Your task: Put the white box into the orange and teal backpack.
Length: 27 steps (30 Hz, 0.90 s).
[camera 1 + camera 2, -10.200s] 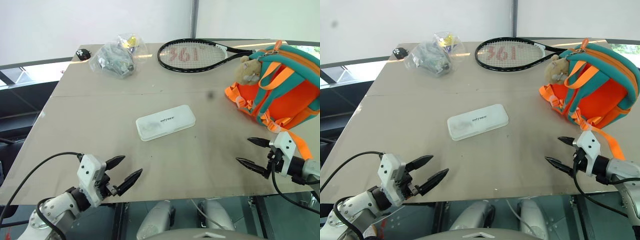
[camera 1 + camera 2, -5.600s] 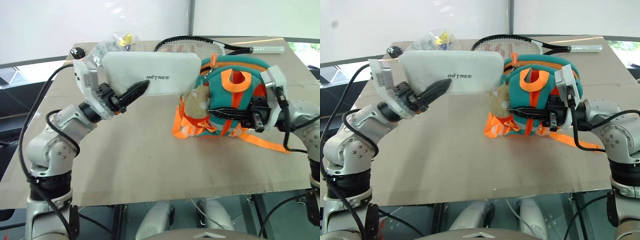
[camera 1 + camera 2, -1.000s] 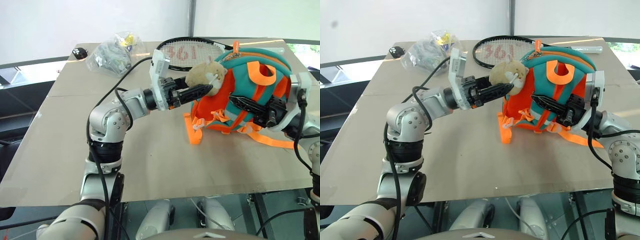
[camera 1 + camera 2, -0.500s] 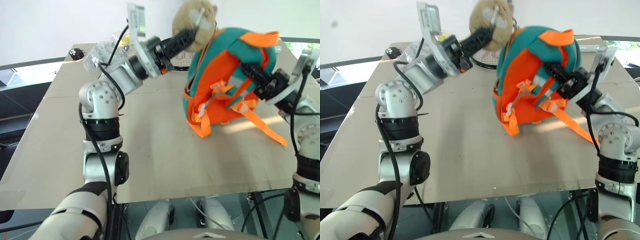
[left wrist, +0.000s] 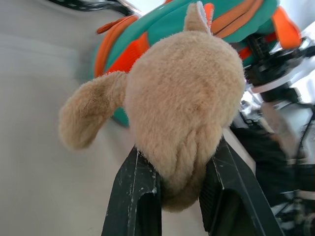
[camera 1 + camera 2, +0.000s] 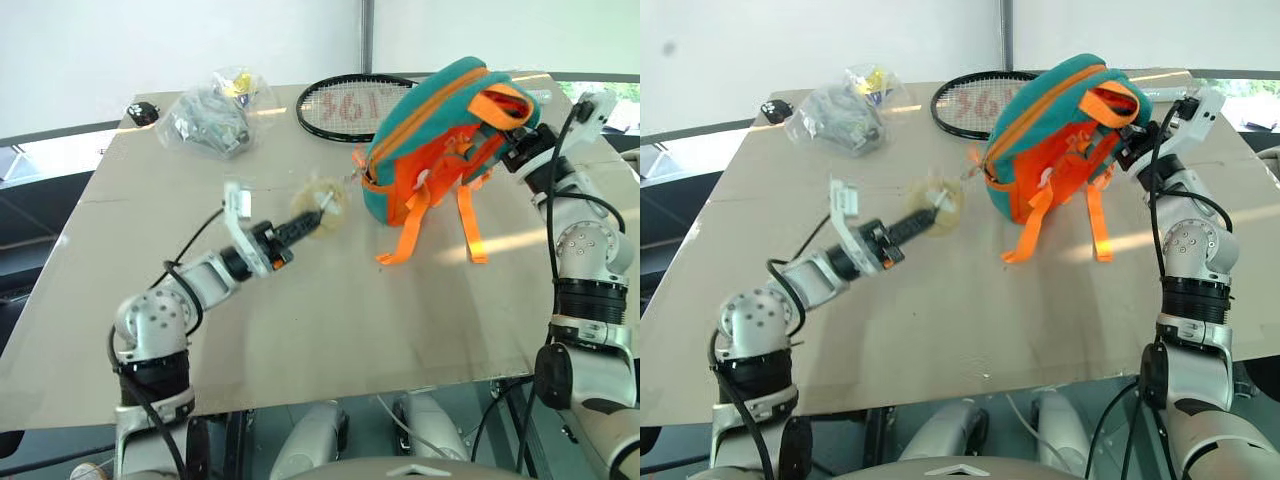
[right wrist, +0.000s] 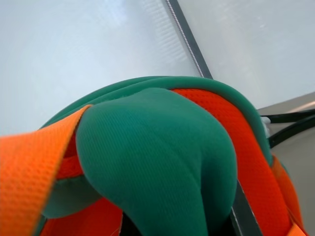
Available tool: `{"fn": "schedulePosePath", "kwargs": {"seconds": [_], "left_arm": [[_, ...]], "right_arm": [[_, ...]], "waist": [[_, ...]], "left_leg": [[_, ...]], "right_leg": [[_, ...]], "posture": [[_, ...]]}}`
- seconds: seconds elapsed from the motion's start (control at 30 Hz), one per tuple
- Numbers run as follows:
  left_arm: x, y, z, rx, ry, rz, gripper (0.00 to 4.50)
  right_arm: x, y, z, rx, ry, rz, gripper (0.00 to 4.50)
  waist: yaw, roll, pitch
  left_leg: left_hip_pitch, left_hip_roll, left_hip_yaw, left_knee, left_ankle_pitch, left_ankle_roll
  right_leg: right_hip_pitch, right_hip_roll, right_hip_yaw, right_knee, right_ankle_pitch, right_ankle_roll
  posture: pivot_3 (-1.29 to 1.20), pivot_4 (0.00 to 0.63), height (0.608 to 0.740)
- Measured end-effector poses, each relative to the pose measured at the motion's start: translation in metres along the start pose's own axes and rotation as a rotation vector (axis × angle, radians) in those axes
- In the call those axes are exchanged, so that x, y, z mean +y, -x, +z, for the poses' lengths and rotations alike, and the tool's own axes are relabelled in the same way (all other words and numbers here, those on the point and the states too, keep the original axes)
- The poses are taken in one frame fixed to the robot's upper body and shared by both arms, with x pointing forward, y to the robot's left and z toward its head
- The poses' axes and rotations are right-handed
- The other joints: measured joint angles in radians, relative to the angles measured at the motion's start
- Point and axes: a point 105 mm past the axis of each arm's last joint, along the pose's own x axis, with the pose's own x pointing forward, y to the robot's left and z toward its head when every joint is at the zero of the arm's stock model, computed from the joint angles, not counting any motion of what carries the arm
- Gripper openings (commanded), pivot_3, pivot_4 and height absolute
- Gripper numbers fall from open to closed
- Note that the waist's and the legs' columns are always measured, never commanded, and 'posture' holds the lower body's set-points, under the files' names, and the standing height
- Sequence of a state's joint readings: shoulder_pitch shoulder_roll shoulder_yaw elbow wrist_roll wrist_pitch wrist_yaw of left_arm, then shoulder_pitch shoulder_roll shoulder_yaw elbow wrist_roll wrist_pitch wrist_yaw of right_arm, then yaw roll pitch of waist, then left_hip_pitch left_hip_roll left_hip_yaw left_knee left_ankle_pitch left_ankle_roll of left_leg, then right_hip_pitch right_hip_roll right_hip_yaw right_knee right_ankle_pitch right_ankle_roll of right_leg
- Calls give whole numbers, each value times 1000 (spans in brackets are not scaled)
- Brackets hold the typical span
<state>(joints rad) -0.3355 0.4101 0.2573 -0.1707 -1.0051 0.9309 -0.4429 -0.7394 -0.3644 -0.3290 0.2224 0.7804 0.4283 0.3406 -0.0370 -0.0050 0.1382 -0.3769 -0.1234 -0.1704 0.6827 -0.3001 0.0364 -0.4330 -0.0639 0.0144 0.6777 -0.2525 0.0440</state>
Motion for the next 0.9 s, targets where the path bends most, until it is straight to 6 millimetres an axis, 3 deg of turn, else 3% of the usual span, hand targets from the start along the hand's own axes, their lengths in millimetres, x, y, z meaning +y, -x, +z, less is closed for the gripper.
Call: {"fn": "schedulePosePath", "kwargs": {"seconds": [0.17,0.3,0.4,0.53,0.67,0.73,0.9], "left_arm": [[14,-17,5,-2,-108,77,354],[35,-42,3,15,-182,177,350],[29,-60,2,-7,-223,157,338],[9,-69,6,-71,-266,52,323],[6,-71,0,-38,-368,42,260],[13,-69,-4,-1,-448,72,260],[17,-59,-6,21,-504,64,2676]], "right_arm": [[-4,-6,14,-43,-34,-30,0],[-6,-7,22,-66,-70,-48,0],[-12,-3,33,-77,-46,-73,0],[-11,23,54,-61,142,-55,0],[2,43,38,41,322,-7,0],[7,55,5,189,429,50,0],[18,66,-34,340,506,154,2035]], "waist": [[0,0,0],[1,0,0],[3,0,0],[2,0,0],[-9,0,0],[-9,0,0],[-3,0,-1]], "left_leg": [[0,0,1,0,0,0],[-2,0,1,1,0,0],[-4,0,0,2,0,0],[-8,0,1,2,0,0],[-6,1,4,0,0,0],[-3,1,7,-1,0,0],[-2,1,8,0,0,0]], "right_leg": [[0,0,1,0,0,0],[0,0,0,-1,0,0],[-2,-1,0,-1,0,0],[-6,-1,0,0,0,0],[-6,0,3,0,0,0],[-6,1,6,1,0,0],[-5,1,7,1,1,2]], "posture": [[0,150,739],[0,150,739],[0,150,739],[0,150,739],[0,150,739],[0,150,739],[0,150,739]]}}
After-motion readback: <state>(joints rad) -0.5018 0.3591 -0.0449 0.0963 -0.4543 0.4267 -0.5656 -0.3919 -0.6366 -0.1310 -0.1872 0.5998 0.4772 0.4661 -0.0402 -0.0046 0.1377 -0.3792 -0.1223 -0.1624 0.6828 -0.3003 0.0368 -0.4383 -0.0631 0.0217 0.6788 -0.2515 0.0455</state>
